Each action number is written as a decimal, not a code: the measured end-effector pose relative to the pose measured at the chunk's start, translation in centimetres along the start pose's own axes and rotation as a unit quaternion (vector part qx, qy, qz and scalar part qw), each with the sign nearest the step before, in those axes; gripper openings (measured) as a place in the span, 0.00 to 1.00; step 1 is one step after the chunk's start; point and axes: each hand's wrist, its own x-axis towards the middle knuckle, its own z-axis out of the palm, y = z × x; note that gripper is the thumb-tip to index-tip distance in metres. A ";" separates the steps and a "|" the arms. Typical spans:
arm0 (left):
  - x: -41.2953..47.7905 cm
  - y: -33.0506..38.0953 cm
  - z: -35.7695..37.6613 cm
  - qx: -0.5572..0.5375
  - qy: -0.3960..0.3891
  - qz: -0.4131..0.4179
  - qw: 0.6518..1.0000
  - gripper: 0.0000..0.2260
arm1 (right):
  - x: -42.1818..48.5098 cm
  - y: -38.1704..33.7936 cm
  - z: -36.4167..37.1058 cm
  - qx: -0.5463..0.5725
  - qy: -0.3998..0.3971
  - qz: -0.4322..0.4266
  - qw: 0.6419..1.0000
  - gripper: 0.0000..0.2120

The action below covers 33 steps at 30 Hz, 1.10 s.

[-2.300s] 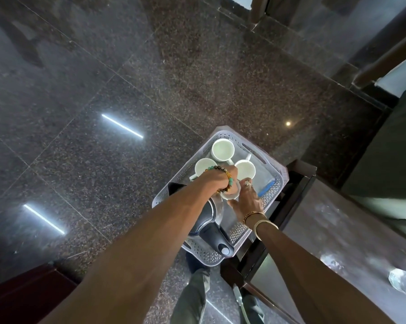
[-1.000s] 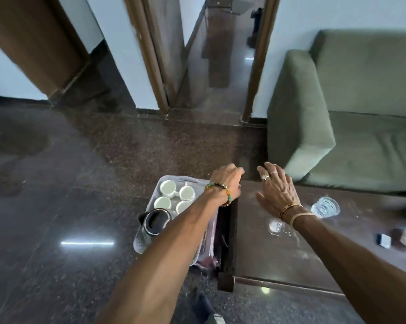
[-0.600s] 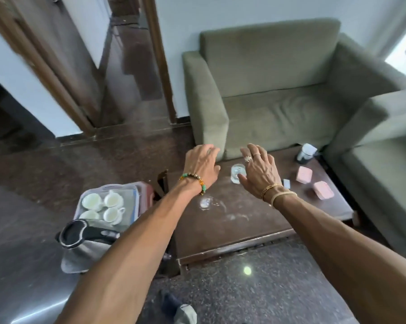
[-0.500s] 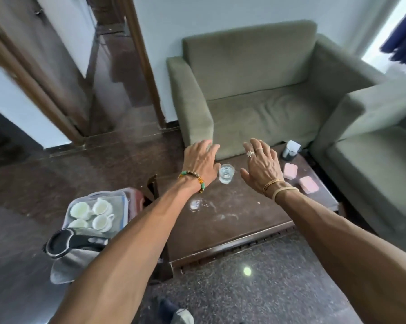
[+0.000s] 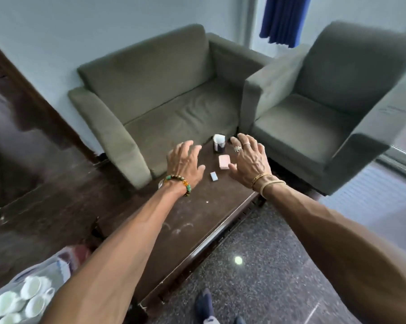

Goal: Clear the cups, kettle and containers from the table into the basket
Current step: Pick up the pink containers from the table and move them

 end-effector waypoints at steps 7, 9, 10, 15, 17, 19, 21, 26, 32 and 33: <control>5.3 2.8 1.9 -0.038 -0.015 0.049 0.998 0.26 | 0.2 4.3 0.1 -0.041 -0.024 0.067 0.997 0.37; 7.2 4.0 1.8 -0.058 0.002 0.065 0.996 0.25 | 1.0 5.3 -0.7 -0.041 -0.019 0.099 0.994 0.38; 8.1 4.7 1.7 -0.063 0.003 0.071 0.995 0.25 | 1.2 5.8 -1.1 -0.042 -0.016 0.112 0.993 0.39; 10.7 8.1 2.1 -0.067 0.004 0.113 0.991 0.27 | 1.2 8.5 -2.6 -0.048 -0.003 0.152 0.987 0.39; 11.2 9.6 2.4 -0.064 0.006 0.128 0.990 0.28 | 0.9 9.7 -3.0 -0.051 -0.003 0.162 0.985 0.39; 11.7 11.2 2.7 -0.067 0.010 0.140 0.988 0.28 | 0.6 11.0 -3.3 -0.054 -0.006 0.168 0.984 0.39; 12.2 12.8 2.9 -0.068 0.017 0.151 0.986 0.27 | 0.3 12.6 -3.6 -0.056 -0.005 0.170 0.984 0.39; 13.1 16.4 2.8 -0.055 0.045 0.165 0.984 0.28 | -0.1 16.7 -5.0 -0.055 0.007 0.169 0.984 0.39; 13.9 21.2 2.2 -0.049 0.074 0.155 0.984 0.28 | -0.4 22.0 -6.9 -0.063 0.031 0.168 0.983 0.39; 13.9 21.9 2.2 -0.049 0.072 0.154 0.984 0.28 | -0.5 22.6 -7.1 -0.063 0.030 0.170 0.983 0.39</control>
